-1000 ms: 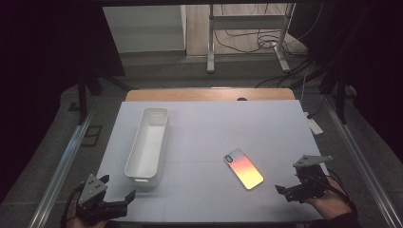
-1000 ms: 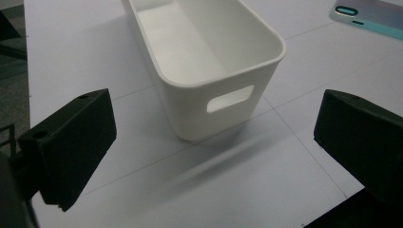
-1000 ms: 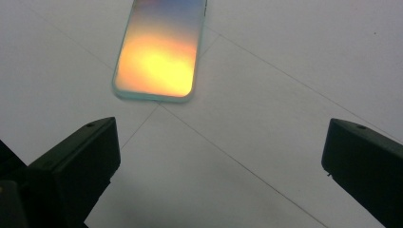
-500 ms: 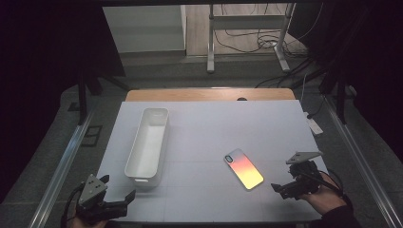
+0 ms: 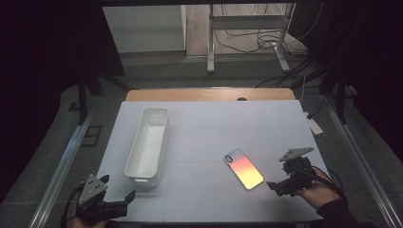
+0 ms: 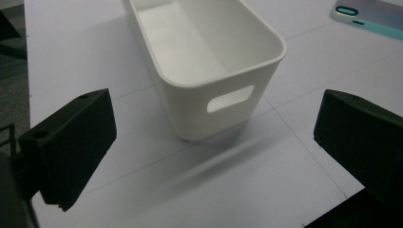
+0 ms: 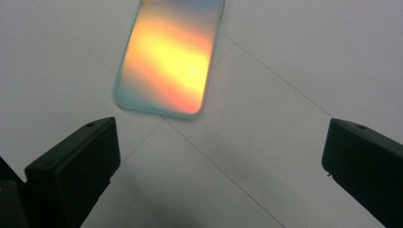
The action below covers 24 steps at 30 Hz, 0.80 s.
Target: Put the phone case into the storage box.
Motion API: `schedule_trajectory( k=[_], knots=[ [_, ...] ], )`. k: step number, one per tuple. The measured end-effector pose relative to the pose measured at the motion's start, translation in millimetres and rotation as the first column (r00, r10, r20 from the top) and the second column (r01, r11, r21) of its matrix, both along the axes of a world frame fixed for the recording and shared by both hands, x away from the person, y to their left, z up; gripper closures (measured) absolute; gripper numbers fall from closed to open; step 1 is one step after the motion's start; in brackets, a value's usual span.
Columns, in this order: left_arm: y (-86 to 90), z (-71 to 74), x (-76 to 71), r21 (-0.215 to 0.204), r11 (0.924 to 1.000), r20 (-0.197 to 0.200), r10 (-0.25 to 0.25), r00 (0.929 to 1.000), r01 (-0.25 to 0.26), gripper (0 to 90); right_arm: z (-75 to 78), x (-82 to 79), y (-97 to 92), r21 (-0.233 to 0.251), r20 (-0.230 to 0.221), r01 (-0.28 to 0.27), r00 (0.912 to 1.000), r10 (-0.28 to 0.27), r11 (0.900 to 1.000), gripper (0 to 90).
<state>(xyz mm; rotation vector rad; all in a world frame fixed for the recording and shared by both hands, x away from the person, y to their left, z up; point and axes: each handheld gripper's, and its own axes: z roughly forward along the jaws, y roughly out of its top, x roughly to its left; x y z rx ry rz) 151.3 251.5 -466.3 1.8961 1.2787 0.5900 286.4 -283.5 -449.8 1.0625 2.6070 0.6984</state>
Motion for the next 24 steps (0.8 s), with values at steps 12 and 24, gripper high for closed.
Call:
schedule_trajectory(
  k=[12,24],
  knots=[
    [0.2,0.0,-0.2,-0.003,1.0000,0.002,0.000,1.0000,0.000,1.2,-2.3,8.1,12.4,-0.010,-0.030,-0.014,0.9994,0.014,0.9999,0.0],
    [0.6,-0.1,-0.5,-0.008,1.0000,0.004,0.003,1.0000,-0.003,1.3,-2.8,16.3,25.5,0.002,-0.056,-0.009,0.9984,0.009,1.0000,0.0]
  ],
)
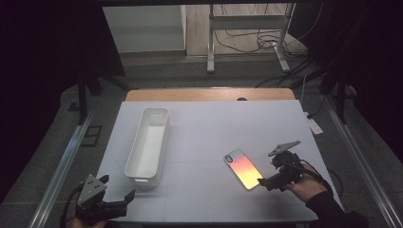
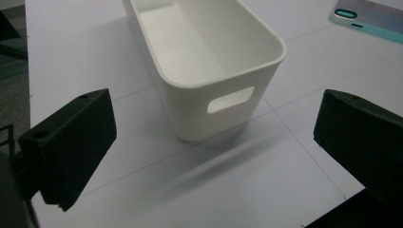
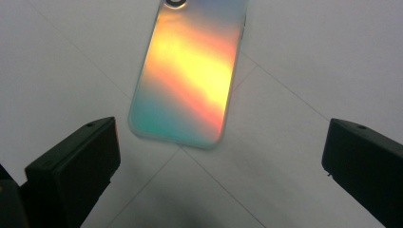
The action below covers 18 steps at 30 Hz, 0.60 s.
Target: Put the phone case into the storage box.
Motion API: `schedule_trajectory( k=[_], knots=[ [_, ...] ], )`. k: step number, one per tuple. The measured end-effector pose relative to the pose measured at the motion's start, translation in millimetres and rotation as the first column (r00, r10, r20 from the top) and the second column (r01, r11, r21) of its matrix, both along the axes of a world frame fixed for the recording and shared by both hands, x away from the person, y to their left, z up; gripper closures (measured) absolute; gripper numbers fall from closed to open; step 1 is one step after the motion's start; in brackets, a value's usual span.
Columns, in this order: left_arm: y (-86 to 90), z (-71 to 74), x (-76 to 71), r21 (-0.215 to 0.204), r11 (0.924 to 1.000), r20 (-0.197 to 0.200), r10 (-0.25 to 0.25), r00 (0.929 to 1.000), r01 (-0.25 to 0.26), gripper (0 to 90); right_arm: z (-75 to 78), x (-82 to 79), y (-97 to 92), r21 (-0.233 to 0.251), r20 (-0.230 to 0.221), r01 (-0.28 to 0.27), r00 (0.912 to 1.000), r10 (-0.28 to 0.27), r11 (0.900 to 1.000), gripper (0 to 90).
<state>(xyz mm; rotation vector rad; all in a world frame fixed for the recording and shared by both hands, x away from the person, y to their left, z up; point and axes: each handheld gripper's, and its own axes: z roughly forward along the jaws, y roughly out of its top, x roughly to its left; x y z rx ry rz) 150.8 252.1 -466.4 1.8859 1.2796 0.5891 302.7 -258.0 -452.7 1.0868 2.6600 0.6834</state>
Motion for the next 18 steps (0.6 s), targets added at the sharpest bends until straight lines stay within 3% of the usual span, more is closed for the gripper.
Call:
schedule_trajectory(
  k=[18],
  knots=[
    [0.8,0.0,-0.2,-0.006,1.0000,0.002,0.001,1.0000,-0.001,1.3,-3.2,12.6,25.1,-0.029,-0.030,-0.016,0.9994,0.015,0.9995,0.0]
  ],
)
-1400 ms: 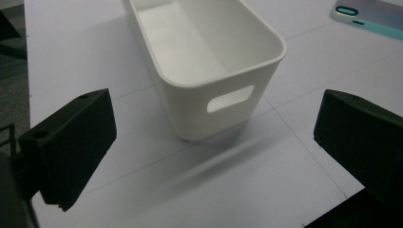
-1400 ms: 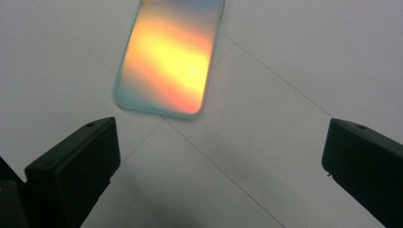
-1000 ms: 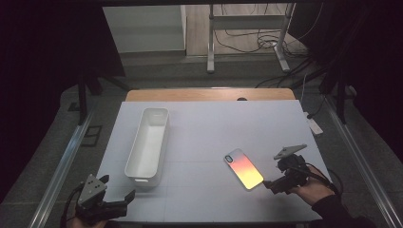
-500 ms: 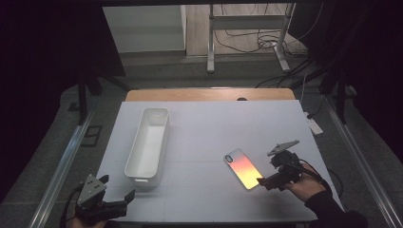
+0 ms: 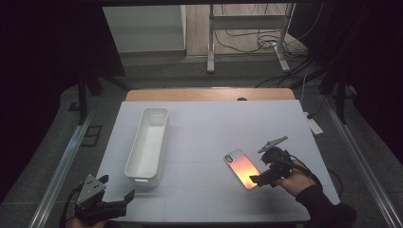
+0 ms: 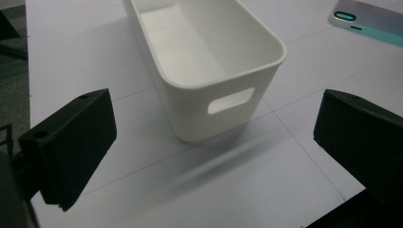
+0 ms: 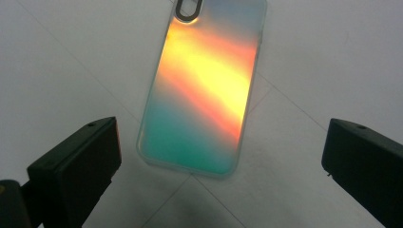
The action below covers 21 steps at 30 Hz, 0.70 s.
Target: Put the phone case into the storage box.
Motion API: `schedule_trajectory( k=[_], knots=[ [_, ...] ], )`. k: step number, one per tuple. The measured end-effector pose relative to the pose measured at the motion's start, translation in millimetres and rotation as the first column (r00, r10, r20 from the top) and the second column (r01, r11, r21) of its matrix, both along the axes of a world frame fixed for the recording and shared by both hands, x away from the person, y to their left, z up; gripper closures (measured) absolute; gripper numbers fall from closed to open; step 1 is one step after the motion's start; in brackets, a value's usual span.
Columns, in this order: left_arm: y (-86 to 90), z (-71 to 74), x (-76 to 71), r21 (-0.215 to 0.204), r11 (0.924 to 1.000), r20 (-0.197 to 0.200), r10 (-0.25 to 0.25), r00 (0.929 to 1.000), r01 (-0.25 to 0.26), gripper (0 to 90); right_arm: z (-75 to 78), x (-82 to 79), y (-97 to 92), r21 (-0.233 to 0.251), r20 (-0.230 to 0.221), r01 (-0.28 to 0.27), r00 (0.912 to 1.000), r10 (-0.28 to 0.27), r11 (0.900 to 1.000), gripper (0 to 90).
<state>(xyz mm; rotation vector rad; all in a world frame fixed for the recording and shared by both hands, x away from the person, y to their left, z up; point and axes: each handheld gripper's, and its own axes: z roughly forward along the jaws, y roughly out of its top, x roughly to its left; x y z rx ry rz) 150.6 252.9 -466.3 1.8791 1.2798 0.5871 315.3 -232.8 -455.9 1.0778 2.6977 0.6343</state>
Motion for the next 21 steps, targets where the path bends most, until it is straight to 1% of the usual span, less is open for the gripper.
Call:
schedule_trajectory(
  k=[3,7,10,21],
  knots=[
    [0.0,0.0,0.0,0.000,1.0000,0.000,0.000,1.0000,0.000,1.3,-1.2,1.5,3.8,-0.004,-0.001,-0.002,1.0000,0.002,1.0000,0.0],
    [0.1,0.0,0.0,-0.001,1.0000,0.000,-0.001,1.0000,0.001,1.3,-2.9,3.1,9.5,-0.026,0.007,-0.002,1.0000,0.003,0.9997,0.0],
    [0.2,-0.1,0.0,-0.001,1.0000,0.000,-0.001,1.0000,0.001,1.3,-4.3,4.2,12.9,-0.033,0.009,-0.005,0.9999,0.005,0.9995,0.0],
    [0.1,-0.1,0.1,-0.001,1.0000,-0.001,-0.002,1.0000,0.002,1.3,-9.2,9.6,23.5,-0.045,0.001,-0.002,1.0000,0.002,0.9990,0.0]
  ],
)
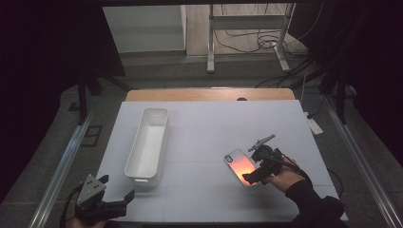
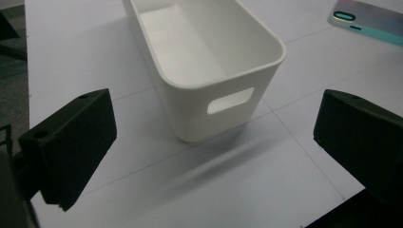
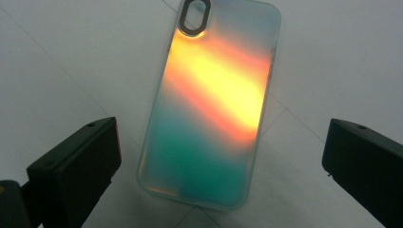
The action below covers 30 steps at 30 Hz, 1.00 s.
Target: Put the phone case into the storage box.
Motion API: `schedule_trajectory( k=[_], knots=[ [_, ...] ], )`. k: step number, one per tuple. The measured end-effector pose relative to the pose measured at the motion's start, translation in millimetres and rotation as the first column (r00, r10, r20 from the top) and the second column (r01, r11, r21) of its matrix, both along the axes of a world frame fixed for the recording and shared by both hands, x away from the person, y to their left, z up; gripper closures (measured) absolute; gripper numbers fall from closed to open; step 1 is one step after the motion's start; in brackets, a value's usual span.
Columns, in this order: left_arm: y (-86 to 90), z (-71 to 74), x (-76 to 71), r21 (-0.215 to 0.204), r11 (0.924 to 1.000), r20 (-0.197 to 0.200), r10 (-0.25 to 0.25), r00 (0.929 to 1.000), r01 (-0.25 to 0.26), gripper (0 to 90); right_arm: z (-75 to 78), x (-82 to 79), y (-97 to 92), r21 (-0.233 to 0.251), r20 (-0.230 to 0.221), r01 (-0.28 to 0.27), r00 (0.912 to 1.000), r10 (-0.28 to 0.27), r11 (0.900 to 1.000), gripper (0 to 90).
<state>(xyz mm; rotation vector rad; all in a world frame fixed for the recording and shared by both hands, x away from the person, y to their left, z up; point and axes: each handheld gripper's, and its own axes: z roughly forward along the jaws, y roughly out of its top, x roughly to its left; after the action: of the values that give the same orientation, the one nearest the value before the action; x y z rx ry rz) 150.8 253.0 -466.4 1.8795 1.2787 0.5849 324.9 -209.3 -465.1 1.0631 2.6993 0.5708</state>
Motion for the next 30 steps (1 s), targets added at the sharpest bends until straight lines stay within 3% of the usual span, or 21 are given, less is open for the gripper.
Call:
schedule_trajectory(
  k=[19,30],
  knots=[
    [-0.2,-0.1,0.2,0.001,1.0000,-0.002,-0.003,1.0000,0.003,1.5,-5.0,8.0,20.9,-0.015,0.001,-0.021,0.9998,0.021,0.9997,0.0],
    [-0.3,-0.1,0.3,0.002,1.0000,-0.003,-0.006,1.0000,0.006,1.5,-20.9,9.0,21.4,-0.035,-0.021,-0.009,0.9998,0.008,0.9994,0.0]
  ],
)
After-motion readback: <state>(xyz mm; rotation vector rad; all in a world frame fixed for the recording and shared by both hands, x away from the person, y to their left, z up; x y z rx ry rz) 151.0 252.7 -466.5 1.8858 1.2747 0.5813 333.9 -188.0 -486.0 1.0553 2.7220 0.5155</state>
